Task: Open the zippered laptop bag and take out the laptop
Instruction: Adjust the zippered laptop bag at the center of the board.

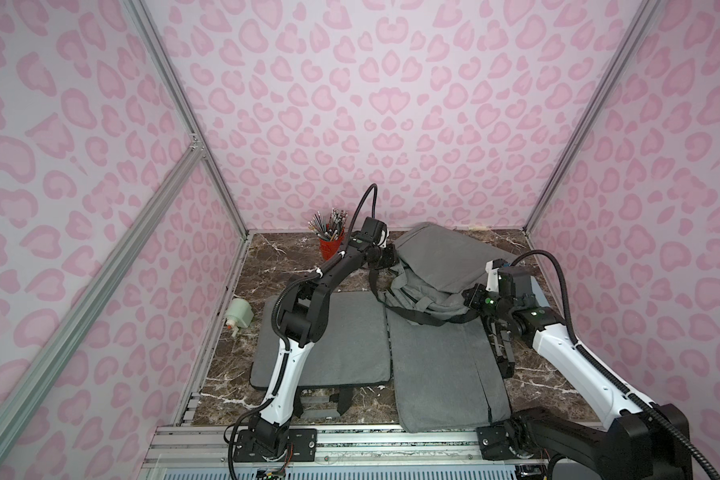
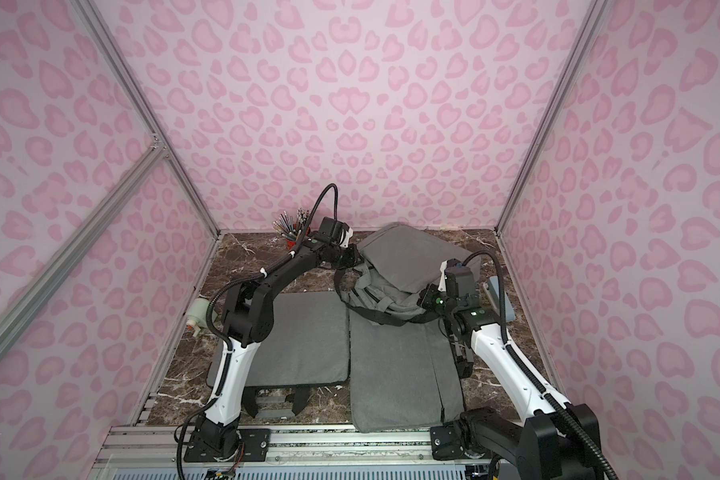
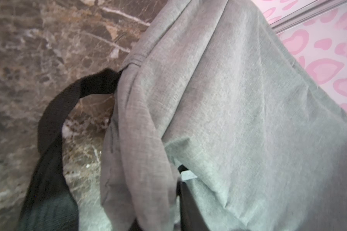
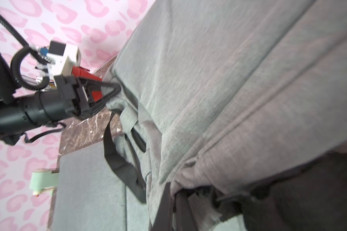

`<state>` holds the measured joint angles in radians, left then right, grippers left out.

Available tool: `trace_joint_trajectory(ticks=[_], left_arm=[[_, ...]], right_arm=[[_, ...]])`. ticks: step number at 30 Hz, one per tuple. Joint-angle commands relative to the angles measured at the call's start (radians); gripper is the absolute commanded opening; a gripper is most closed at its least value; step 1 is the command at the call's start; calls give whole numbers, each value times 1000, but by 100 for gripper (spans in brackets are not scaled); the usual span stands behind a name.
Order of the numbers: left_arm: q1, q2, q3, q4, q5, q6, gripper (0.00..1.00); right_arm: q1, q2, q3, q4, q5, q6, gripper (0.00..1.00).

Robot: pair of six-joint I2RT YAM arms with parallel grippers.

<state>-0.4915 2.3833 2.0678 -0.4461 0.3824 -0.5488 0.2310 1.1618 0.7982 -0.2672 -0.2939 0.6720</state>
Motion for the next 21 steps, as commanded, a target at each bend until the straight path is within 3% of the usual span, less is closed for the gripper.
trace_joint_trajectory(ticks=[1,4,9,16,21], left_arm=[[-30,8,18,12,180,33,39],[-30,-21,7,-4,136,85,59],[-35,-132,-49,-3,21,226,79],[-51,-290,-176,28,-82,404,98],[-50,-288,-170,-44,-118,434,100]], right_arm=[[46,3,-13,138,-74,92,0],[73,9,-11,109,5,128,0],[83,36,11,64,73,170,0],[88,56,37,47,112,166,0],[89,60,45,45,150,189,0]])
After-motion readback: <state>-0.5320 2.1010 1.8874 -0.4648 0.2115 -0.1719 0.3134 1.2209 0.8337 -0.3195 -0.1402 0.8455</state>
